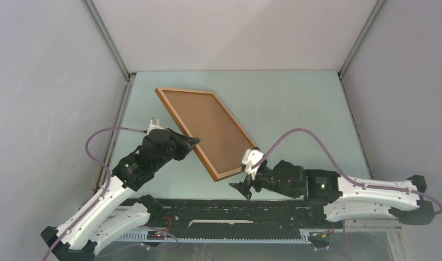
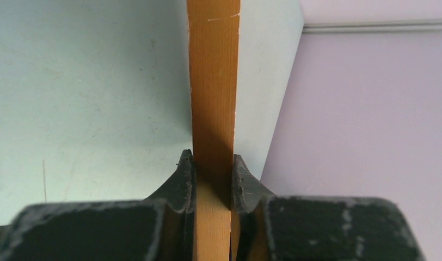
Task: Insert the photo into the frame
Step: Turn over the photo frame at the center of the board.
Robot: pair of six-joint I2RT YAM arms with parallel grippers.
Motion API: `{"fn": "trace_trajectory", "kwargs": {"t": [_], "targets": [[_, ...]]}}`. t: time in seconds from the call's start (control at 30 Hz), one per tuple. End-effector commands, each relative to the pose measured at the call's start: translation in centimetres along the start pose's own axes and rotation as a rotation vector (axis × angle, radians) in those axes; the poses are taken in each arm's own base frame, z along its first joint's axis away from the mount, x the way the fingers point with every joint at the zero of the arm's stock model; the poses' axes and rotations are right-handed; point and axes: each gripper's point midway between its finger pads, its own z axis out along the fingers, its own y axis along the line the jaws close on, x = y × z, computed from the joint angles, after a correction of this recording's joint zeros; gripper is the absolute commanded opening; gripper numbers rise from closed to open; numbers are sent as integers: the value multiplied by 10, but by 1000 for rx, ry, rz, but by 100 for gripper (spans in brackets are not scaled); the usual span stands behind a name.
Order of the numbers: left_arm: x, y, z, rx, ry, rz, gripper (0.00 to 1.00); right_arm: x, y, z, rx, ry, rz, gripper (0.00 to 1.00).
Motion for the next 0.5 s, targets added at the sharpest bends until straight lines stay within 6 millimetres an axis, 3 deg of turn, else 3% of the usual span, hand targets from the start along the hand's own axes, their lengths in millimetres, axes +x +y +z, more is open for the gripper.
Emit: {"fn": "trace_trajectory", "kwargs": {"t": [0.0, 0.2, 0.47], "targets": [[-40, -79, -45, 226, -120, -128, 0, -24, 9, 19, 70, -113, -250, 88], [-51, -92, -62, 247, -149, -164, 0, -40, 22, 47, 168, -203, -382, 86], [-51, -92, -68, 217, -135, -198, 0, -32, 14, 72, 307, -196, -499, 77]]}}
